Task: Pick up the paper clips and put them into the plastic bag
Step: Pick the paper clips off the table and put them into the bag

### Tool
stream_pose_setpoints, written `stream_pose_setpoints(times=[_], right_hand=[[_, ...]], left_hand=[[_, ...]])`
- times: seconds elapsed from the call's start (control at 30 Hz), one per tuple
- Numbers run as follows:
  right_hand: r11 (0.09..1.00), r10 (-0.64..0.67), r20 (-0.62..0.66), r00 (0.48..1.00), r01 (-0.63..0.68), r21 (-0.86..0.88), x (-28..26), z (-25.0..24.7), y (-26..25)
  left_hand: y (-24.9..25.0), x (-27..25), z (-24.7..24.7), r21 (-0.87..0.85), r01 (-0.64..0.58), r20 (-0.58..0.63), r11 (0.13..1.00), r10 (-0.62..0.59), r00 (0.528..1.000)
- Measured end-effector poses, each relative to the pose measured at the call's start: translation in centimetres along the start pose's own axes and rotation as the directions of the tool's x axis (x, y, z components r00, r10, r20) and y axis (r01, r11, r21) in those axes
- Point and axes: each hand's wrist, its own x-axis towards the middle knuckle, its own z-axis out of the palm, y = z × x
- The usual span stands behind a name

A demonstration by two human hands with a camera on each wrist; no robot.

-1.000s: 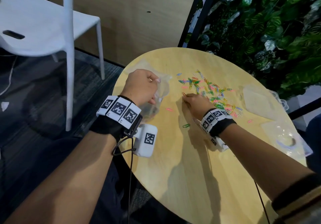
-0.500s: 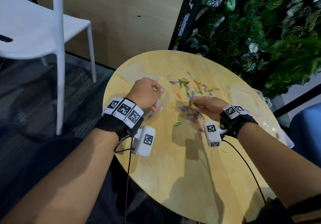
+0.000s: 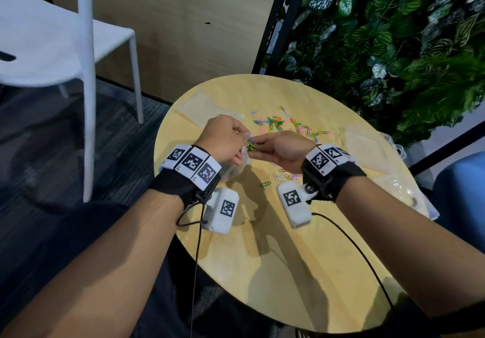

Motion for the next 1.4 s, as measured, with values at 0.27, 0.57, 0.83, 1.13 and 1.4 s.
stream_pose_setpoints(times=[0.27, 0.57, 0.83, 1.13, 1.4], right_hand=[[0.782, -0.339, 0.042, 0.94, 0.306, -0.543, -0.1, 0.5, -0.2], [0.391, -0.397, 0.102, 0.912, 0.269, -0.88, 3.7, -1.0, 3.2], [-0.385, -0.218, 0.448, 0.867, 0.346, -0.856, 2.7, -4.5, 10.2], [-0.306, -0.229, 0.228, 0.947, 0.152, -0.94, 3.2, -11.8, 9.5], [0.105, -0.481, 0.011, 0.876, 0.07, -0.992, 2.3, -12.2, 7.5]], left_hand=[[-0.6, -0.3, -1.0, -0.023, -0.014, -0.005, 1.0, 0.014, 1.0], [-0.8, 0.1, -2.9, 0.011, -0.047, -0.116, 0.999, 0.048, 0.992], [-0.4, 0.4, -2.1, 0.04, -0.024, -0.084, 0.999, 0.027, 0.996], [-0.1, 0.3, -1.4, 0.066, -0.003, -0.076, 0.998, 0.008, 0.997], [0.0, 0.6, -0.7, 0.091, 0.007, -0.06, 0.996, -0.002, 0.998]])
